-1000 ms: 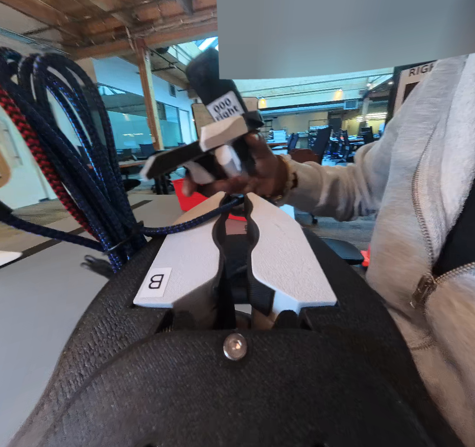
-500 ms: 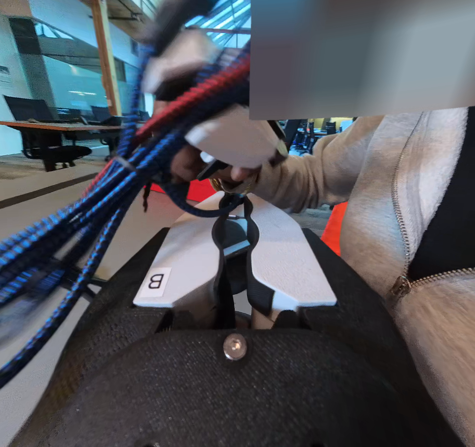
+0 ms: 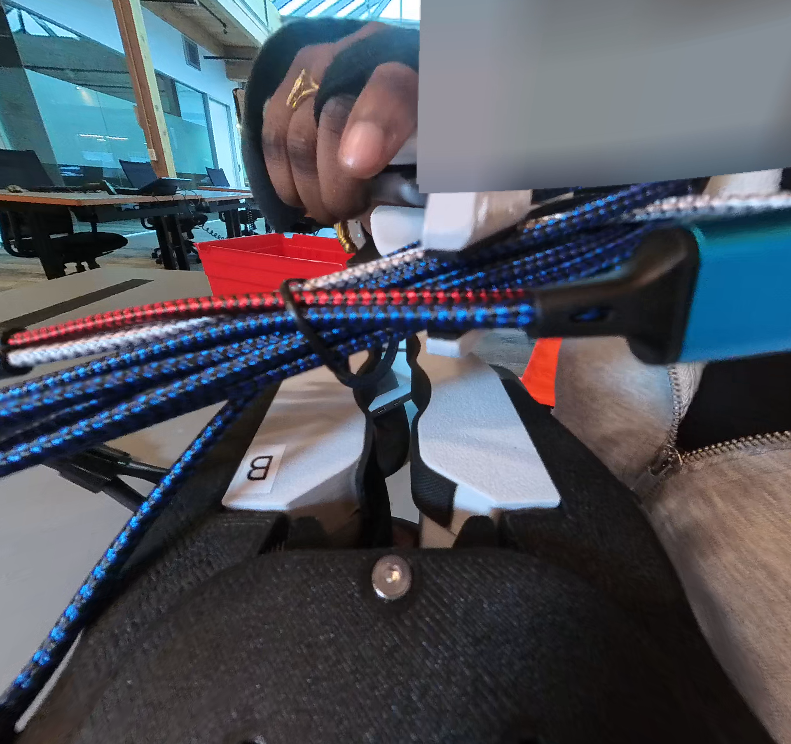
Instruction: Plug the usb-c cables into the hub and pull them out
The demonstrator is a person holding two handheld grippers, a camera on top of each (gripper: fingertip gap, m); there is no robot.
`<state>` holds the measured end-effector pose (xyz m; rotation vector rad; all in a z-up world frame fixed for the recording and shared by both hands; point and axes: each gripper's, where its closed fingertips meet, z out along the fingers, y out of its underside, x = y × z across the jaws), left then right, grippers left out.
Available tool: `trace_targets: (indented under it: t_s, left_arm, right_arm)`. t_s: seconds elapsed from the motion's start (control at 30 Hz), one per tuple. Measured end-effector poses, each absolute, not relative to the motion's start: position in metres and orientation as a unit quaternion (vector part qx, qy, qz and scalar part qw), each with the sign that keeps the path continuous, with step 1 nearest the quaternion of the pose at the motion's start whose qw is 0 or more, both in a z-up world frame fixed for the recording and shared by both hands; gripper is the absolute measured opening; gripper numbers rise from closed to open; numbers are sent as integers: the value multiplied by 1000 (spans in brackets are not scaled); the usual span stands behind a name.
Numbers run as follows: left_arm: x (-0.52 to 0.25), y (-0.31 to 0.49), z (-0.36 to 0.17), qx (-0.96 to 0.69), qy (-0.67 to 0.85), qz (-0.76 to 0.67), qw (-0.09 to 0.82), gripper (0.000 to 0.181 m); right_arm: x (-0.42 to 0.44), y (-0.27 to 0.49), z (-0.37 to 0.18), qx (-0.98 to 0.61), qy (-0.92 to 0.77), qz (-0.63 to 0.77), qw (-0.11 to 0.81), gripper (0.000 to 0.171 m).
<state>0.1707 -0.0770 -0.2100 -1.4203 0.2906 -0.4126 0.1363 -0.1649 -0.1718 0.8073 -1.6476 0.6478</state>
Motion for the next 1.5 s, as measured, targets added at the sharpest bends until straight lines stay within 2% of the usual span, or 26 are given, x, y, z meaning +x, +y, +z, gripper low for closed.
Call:
trace_targets:
  t_s: [0.03,0.2,0.3,0.4,0.5,0.6,0.77,0.87,0.93,1.0,1.1,1.3,1.5]
  left_arm:
    - [170,-78,-209,-643,132,-185,731,13]
    - [166,-83,-198,-630,134,-159,749,11]
    - [160,-83,-196,-634,129,-138,750,11]
    - [157,-82,-202,-640,122,-140,746,11]
    - [158,-80,-207,-643,117,-144,743,12]
    - [158,-79,-213,-646,110,-147,741,11]
    - [157,-78,-213,-644,107,-151,742,11]
    - [151,-80,-208,-635,95,-143,753,11]
    - [145,-83,-207,-630,84,-130,761,12]
    - [139,-87,-207,-623,72,-120,769,11]
    - [133,-90,-208,-617,65,-100,778,12]
    - [135,-88,-210,-613,69,-103,780,12]
    - [137,-87,-210,-611,72,-112,780,11]
  right_arm:
    - [134,-164,-169,321,-708,293,556,12]
    - [104,-144,-151,99,-766,454,444,13]
    - [83,-132,-164,-62,-799,509,313,13]
    - [74,-128,-179,-211,-799,546,140,12]
    - [74,-126,-192,-279,-786,551,8,12]
    - [73,-125,-199,-296,-781,548,-34,12]
    - [72,-124,-200,-289,-787,545,-28,13]
    - [64,-107,-187,-285,-787,544,58,46]
    - [67,-84,-171,-294,-767,560,112,51]
    - [84,-58,-172,-321,-762,552,111,58]
    - [125,-18,-209,-405,-768,494,33,57]
    - [233,31,-275,-590,-642,411,-268,57]
    - [254,43,-309,-637,-561,390,-355,59]
